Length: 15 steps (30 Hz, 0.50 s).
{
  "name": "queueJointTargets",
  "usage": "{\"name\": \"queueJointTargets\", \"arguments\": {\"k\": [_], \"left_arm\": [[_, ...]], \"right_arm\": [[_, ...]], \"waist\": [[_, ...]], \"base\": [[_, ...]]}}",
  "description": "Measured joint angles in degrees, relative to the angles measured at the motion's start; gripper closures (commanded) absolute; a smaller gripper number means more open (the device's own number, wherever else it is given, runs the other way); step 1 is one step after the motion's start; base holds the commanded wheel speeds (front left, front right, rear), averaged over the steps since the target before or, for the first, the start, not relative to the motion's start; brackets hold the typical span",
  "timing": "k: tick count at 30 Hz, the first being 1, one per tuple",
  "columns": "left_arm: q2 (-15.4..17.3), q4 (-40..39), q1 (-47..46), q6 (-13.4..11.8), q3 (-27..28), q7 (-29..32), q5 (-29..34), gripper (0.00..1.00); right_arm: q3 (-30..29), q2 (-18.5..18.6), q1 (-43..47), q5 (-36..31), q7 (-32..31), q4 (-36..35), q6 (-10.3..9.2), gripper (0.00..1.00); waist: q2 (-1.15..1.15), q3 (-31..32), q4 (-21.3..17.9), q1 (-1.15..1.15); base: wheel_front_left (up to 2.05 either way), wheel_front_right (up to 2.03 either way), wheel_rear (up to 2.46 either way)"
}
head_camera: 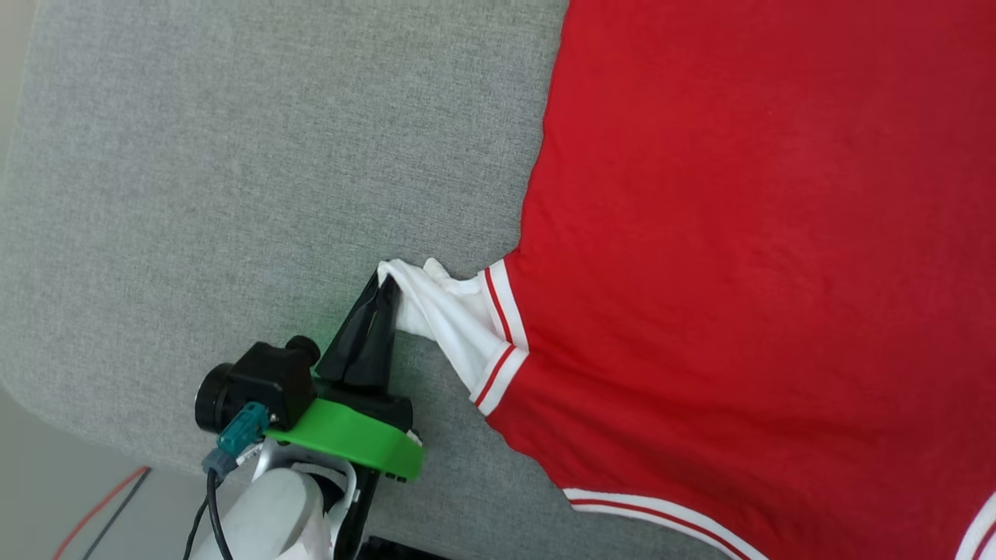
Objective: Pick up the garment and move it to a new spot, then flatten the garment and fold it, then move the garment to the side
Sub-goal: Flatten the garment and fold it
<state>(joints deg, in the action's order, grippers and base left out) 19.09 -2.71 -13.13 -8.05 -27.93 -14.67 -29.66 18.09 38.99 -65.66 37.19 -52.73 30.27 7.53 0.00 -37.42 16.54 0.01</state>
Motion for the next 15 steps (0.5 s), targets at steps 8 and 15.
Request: {"name": "queueJointTargets", "arguments": {"k": [8,15], "left_arm": [[-0.16,2.44,3.12,0.54,2.41,0.0,1.11,1.0],[0.23,4.05,7.49,0.52,3.99,0.0,1.1,1.0]], "right_arm": [[4.68,1.37,3.04,4.47,7.7,-3.2,0.0,1.0],[8.23,8.32,12.94,10.88,15.72,-11.5,0.0,1.0]], "waist": [[0.0,5.21,-1.63,0.0],[0.0,11.26,-3.74,0.0]], "base": [[0.0,0.0,0.0],[0.0,0.0,0.0]]}}
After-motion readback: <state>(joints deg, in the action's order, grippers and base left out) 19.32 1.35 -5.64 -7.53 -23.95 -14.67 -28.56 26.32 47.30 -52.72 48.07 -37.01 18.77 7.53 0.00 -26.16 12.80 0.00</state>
